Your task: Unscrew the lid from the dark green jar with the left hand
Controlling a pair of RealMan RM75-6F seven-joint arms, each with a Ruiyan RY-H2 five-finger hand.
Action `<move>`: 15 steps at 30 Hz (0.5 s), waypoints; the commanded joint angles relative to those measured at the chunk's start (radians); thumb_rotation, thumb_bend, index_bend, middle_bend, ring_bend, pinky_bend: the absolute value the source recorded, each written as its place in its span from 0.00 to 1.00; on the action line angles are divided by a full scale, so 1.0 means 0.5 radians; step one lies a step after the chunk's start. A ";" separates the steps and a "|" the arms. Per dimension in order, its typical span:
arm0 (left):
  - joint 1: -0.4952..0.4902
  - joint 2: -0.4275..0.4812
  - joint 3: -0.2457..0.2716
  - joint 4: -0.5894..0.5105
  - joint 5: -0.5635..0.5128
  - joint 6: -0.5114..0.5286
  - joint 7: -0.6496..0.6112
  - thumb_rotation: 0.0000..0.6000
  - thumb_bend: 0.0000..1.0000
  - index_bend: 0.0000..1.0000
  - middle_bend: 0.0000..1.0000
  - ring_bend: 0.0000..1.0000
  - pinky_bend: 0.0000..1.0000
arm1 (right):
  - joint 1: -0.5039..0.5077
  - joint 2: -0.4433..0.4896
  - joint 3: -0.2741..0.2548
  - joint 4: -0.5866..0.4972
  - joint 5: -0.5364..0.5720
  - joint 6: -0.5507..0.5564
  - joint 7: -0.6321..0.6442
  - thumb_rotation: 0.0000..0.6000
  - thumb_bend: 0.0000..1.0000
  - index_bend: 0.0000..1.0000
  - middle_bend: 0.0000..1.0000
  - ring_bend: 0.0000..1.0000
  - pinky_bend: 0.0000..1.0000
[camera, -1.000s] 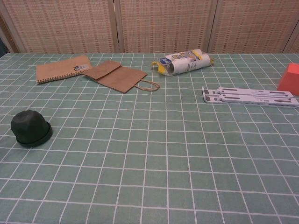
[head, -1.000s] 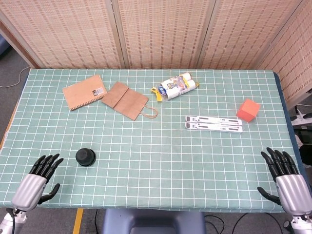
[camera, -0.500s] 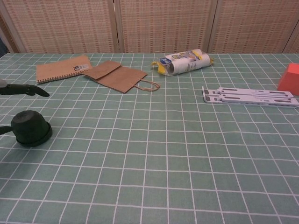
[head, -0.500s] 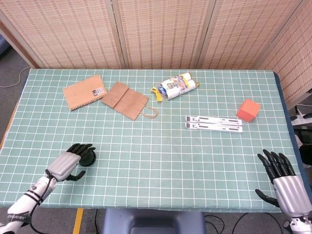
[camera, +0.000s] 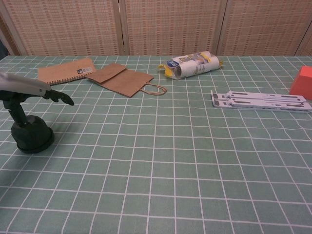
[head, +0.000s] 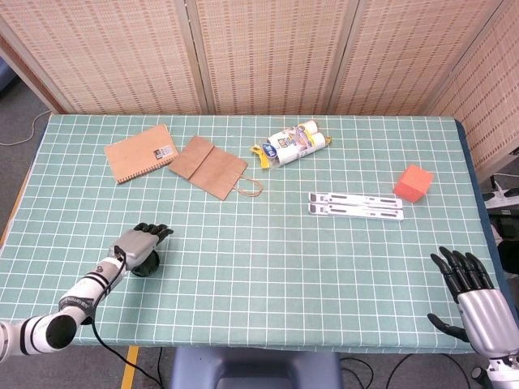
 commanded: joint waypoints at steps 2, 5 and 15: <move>-0.311 -0.065 0.211 0.011 -0.415 -0.016 0.188 1.00 0.40 0.00 0.00 0.00 0.05 | -0.008 0.007 0.001 0.002 -0.010 0.005 0.021 1.00 0.06 0.00 0.00 0.00 0.00; -0.372 -0.070 0.270 0.005 -0.489 -0.009 0.208 1.00 0.39 0.00 0.00 0.00 0.05 | -0.012 0.005 0.008 0.006 -0.009 0.008 0.016 1.00 0.06 0.00 0.00 0.00 0.00; -0.530 -0.090 0.431 0.046 -0.706 -0.058 0.209 1.00 0.39 0.00 0.00 0.00 0.09 | -0.015 -0.005 0.015 0.005 -0.019 -0.009 0.004 1.00 0.06 0.00 0.00 0.00 0.00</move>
